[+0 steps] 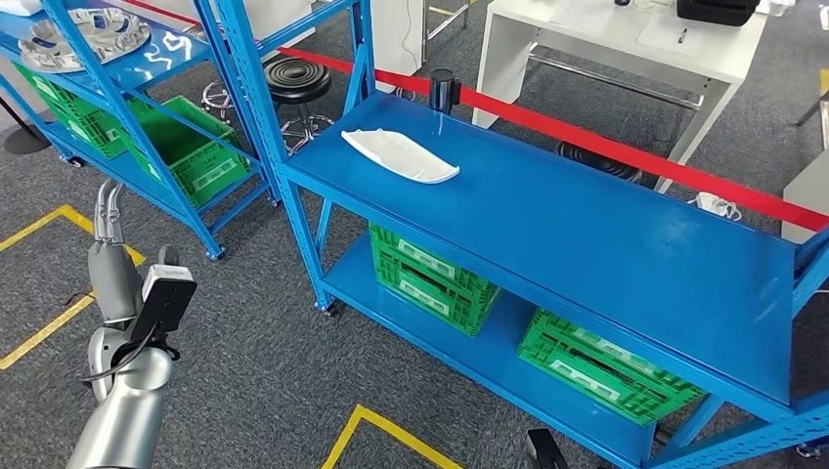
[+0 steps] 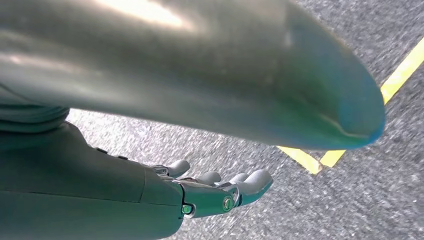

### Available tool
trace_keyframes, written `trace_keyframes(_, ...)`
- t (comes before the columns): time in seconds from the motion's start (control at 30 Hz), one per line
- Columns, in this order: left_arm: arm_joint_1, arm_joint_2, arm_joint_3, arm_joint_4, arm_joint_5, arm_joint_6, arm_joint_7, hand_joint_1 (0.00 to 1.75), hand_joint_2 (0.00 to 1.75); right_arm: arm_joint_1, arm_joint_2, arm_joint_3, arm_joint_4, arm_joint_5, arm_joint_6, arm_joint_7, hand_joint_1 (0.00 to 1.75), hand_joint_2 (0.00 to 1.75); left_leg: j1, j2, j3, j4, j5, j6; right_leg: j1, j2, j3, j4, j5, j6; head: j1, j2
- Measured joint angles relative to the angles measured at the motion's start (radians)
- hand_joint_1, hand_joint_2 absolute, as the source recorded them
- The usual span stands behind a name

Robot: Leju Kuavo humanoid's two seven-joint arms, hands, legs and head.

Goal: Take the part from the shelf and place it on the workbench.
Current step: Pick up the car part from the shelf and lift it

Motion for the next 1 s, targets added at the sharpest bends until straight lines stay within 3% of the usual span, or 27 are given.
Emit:
trace_keyframes(0.07,0.002,0.0,0.0,0.0,0.002,-0.001,0.0,0.0,0.0,-0.001,0.0,0.0,0.0,0.0,0.0,0.001,0.0,0.0,-0.001,0.004,0.0,0.001,-0.001,0.0,0.001,-0.004,-0.058,0.109,-0.059,0.001,0.001,0.0)
trace_keyframes(0.1,0.004,0.0,0.0,0.0,0.002,-0.001,0.0,0.0,0.0,0.0,0.0,0.0,0.0,0.0,0.0,0.001,0.0,0.0,0.0,0.005,-0.001,0.002,-0.002,-0.001,0.0,-0.004,-0.075,0.137,-0.067,0.003,0.001,0.0)
trace_keyframes(0.13,0.005,0.0,0.0,0.0,0.002,-0.001,0.0,0.0,0.0,0.001,0.0,0.0,0.0,0.0,0.0,0.002,0.0,0.0,0.0,0.006,0.0,0.003,-0.004,-0.004,-0.001,-0.005,-0.076,0.132,-0.057,0.007,0.001,0.0)
trace_keyframes(0.23,0.006,0.0,0.0,0.0,0.002,-0.001,0.0,0.0,0.0,0.002,-0.002,0.0,0.0,0.0,0.0,0.003,0.0,0.0,0.004,0.008,0.001,0.015,-0.016,-0.021,-0.004,-0.013,-0.006,-0.032,0.027,0.008,0.001,0.0)
trace_keyframes(0.3,0.005,0.0,0.0,0.0,0.002,0.0,-0.001,0.0,0.0,0.001,-0.002,0.0,0.0,-0.001,0.001,0.004,0.0,0.0,0.004,0.01,-0.001,0.02,-0.024,-0.036,0.0,-0.017,0.02,-0.096,0.034,-0.009,0.001,0.0)
trace_keyframes(0.43,0.006,0.0,-0.001,-0.001,0.002,0.001,-0.003,0.0,0.0,0.005,-0.002,0.0,0.0,-0.002,0.0,0.005,0.0,0.0,0.006,0.009,-0.001,0.041,-0.029,-0.063,0.003,-0.014,0.037,-0.105,0.032,-0.045,-0.001,0.0)
trace_keyframes(0.5,0.005,0.0,-0.001,-0.002,0.002,0.002,-0.004,0.0,0.0,0.004,-0.002,-0.001,0.0,-0.004,0.0,0.004,0.0,0.0,0.009,0.008,-0.041,0.115,-0.054,-0.071,0.002,-0.013,0.053,-0.108,0.026,-0.057,-0.003,0.0)
trace_keyframes(0.6,0.011,0.0,-0.002,-0.001,0.003,0.002,-0.006,0.0,0.0,0.005,-0.002,-0.002,0.0,-0.005,0.0,0.004,0.0,0.0,0.013,0.008,-0.149,0.274,-0.104,-0.079,0.005,-0.01,0.071,-0.109,0.008,-0.065,-0.004,0.0)
trace_keyframes(0.63,0.014,0.0,-0.002,0.0,0.004,0.002,-0.007,0.0,0.0,0.006,-0.002,-0.003,0.0,-0.005,0.0,0.004,0.0,0.0,0.013,0.008,-0.167,0.283,-0.094,-0.079,0.006,-0.009,0.08,-0.109,0.001,-0.065,-0.004,0.0)
trace_keyframes(0.67,0.015,0.001,-0.002,0.001,0.006,0.003,-0.008,0.0,0.0,0.006,-0.002,-0.005,0.0,-0.004,-0.001,0.005,0.0,0.0,0.013,0.008,-0.164,0.253,-0.063,-0.077,0.007,-0.008,0.091,-0.109,-0.007,-0.064,-0.004,0.0)
trace_keyframes(0.73,0.014,0.002,-0.002,0.002,0.01,0.004,-0.012,0.0,0.0,0.006,-0.001,-0.006,0.0,-0.004,-0.001,0.004,0.0,0.0,0.011,0.007,-0.119,0.123,0.024,-0.068,0.007,-0.005,0.112,-0.11,-0.023,-0.06,-0.004,0.0)
trace_keyframes(0.77,0.013,0.002,-0.002,0.003,0.012,0.006,-0.014,0.0,0.0,0.005,-0.001,-0.007,0.0,-0.003,-0.001,0.004,0.0,0.0,0.007,0.007,-0.099,0.067,0.042,-0.062,0.007,-0.004,0.119,-0.112,-0.029,-0.056,-0.005,0.0)
trace_keyframes(0.83,0.012,0.002,-0.002,0.005,0.014,0.007,-0.018,0.0,0.0,0.004,-0.001,-0.007,0.0,-0.002,-0.001,0.005,0.0,0.0,0.0,0.007,-0.079,0.017,0.045,-0.05,0.007,-0.002,0.125,-0.115,-0.035,-0.045,-0.007,0.0)
trace_keyframes(0.93,0.012,0.002,-0.001,0.006,0.02,0.008,-0.021,0.0,0.0,0.005,0.0,-0.007,0.0,-0.001,-0.001,0.008,0.0,0.0,0.0,0.006,-0.052,-0.002,0.043,-0.029,0.008,-0.005,0.133,-0.1,-0.033,-0.032,-0.008,0.0)
trace_keyframes(1.0,0.009,0.002,-0.001,0.006,0.025,0.008,-0.024,0.0,0.0,0.003,-0.001,-0.008,0.0,0.0,-0.001,0.01,0.0,0.0,0.003,0.007,-0.028,-0.01,0.035,-0.017,0.008,-0.009,0.097,-0.031,-0.047,-0.029,-0.006,0.0)
